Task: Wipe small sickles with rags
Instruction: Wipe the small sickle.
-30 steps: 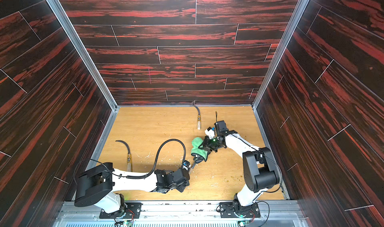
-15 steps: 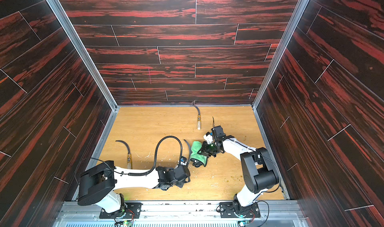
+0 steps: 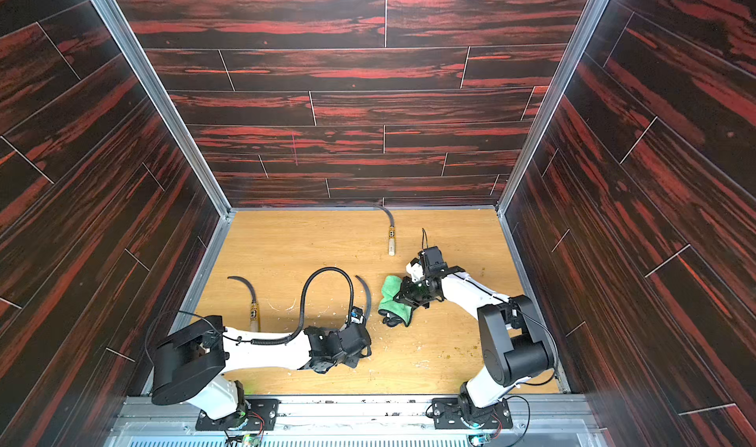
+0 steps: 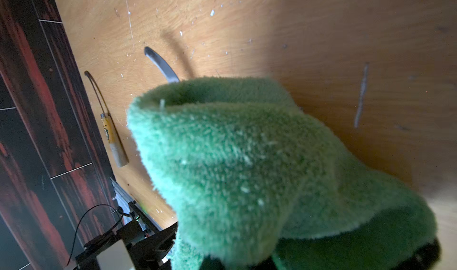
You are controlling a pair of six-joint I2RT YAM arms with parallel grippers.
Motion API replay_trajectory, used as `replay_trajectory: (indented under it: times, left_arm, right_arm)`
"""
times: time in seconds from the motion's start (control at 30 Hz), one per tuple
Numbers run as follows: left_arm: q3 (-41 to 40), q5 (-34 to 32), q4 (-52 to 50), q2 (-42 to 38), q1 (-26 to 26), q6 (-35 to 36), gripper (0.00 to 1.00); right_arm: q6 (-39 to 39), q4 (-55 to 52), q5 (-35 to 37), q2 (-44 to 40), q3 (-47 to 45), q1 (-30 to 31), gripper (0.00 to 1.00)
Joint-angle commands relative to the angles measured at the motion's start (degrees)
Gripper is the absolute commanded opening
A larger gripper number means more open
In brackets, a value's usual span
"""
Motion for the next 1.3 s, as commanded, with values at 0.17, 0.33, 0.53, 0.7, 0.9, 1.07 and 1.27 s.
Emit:
replay_trajectory:
  times: [0.17, 0.33, 0.53, 0.7, 0.9, 1.07, 1.27]
  left_arm:
    - [1.90, 3.09, 0.60, 1.53, 1.81, 0.63, 0.25]
    - [3.50, 3.31, -0.92, 1.65, 2.77, 1.47, 0.34]
    - [5.71, 4.09, -2.24, 2.83, 4.21, 2.63, 0.38]
    - [6.45, 6.76, -1.70, 4.98, 4.93, 3.39, 0.34]
    - [6.13, 8.76, -1.37, 6.20, 4.93, 2.59, 0.23]
    - [5.83, 9.24, -0.96, 6.20, 4.93, 1.80, 0.00]
    - [6.90, 6.56, 1.24, 3.75, 4.93, 1.63, 0.00]
  right_arm:
    - [-1.96, -3.43, 2.03, -4.93, 2.61, -0.15, 0.00]
    - [-2.24, -3.76, 1.87, -5.42, 2.95, -0.18, 0.00]
    - [-2.72, -4.57, 2.10, -6.05, 3.14, -0.50, 0.00]
    - [-3.21, -5.44, 2.56, -6.85, 3.23, -0.91, 0.00]
    - [-3.70, -6.04, 2.90, -7.64, 3.32, -1.60, 0.00]
    - [-4.08, -5.47, 2.82, -8.05, 2.82, -1.78, 0.00]
    - [-3.27, -4.32, 1.68, -10.19, 0.53, -3.09, 0.00]
